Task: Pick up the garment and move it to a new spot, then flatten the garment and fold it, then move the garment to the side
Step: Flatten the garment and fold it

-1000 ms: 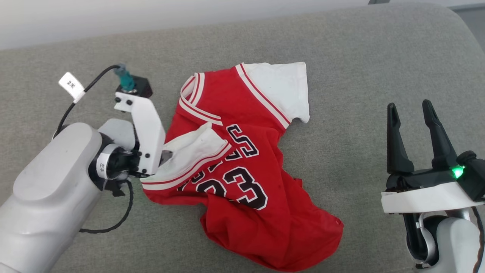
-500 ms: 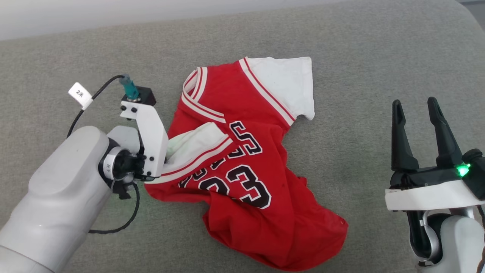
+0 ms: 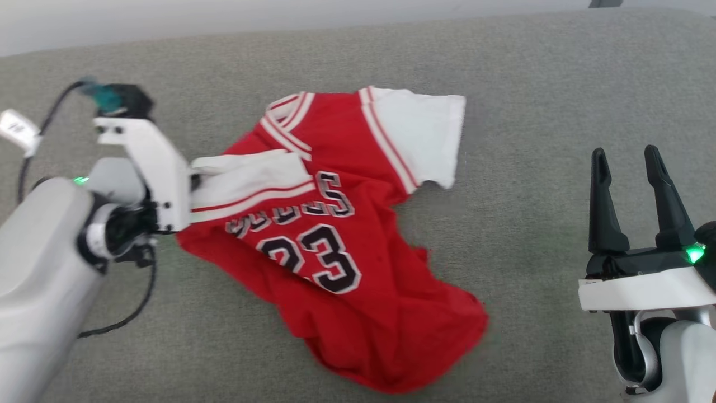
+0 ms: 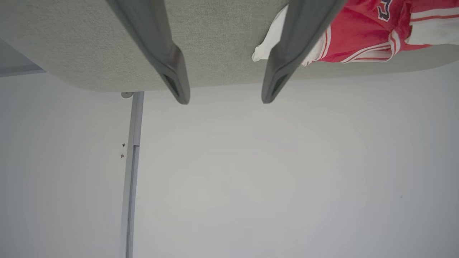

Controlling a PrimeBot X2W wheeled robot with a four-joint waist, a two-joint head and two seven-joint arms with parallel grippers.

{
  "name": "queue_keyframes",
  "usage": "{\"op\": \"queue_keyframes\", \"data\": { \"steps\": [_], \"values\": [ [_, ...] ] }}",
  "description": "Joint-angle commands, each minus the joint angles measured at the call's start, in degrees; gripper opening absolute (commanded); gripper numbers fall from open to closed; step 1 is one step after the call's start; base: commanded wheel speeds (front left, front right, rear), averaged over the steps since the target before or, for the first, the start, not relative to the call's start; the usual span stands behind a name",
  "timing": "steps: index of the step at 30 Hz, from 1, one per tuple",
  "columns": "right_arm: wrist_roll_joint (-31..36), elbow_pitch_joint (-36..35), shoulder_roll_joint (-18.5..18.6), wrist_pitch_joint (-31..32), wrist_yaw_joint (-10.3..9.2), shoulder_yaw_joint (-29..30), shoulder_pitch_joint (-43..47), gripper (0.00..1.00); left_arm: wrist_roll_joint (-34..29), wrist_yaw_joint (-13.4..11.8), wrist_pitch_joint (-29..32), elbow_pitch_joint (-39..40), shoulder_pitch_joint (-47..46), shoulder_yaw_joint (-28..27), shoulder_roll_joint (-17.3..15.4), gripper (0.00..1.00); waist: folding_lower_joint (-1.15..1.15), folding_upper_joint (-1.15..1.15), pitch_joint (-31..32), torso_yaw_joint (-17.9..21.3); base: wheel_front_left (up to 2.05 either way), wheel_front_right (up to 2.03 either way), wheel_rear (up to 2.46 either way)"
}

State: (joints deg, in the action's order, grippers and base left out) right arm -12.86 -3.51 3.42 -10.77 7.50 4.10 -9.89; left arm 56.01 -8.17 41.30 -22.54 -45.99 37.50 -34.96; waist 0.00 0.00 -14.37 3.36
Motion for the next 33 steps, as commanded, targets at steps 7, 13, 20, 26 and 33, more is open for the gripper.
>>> {"op": "queue_keyframes", "data": {
  "steps": [7,13,20,26,33],
  "values": [
    [0.1,-0.8,-0.3,0.6,-0.02,0.2,0.5,1.0,3.0,-3.9,-2.9,5.4,9.3,-3.5,-4.4,0.0,0.0,0.0,-0.2,-1.5,0.0,0.0,0.0],
    [0.3,-1.1,-0.3,1.1,-0.02,0.1,-0.3,1.0,3.6,-3.0,-2.8,6.0,13.2,-2.9,-5.2,0.91,0.0,0.0,-0.5,-2.2,0.0,0.0,0.0],
    [0.2,-1.4,0.2,1.5,-0.02,-0.5,-0.3,1.0,2.0,-1.6,-0.5,5.8,9.1,-1.3,-5.0,1.0,0.0,0.0,-0.1,-1.8,0.0,0.0,0.0],
    [-0.1,-1.5,0.2,1.6,-0.02,-0.7,0.2,1.0,0.3,-0.8,2.9,6.8,4.7,0.8,-4.6,1.0,0.0,0.0,0.1,-1.0,0.0,0.0,0.0],
    [-0.4,-1.5,0.2,1.6,-0.02,-1.1,0.2,1.0,-0.8,0.0,5.3,4.3,2.7,3.1,-2.7,1.0,0.0,0.0,-0.2,0.1,0.0,0.0,0.0]
  ]
}}
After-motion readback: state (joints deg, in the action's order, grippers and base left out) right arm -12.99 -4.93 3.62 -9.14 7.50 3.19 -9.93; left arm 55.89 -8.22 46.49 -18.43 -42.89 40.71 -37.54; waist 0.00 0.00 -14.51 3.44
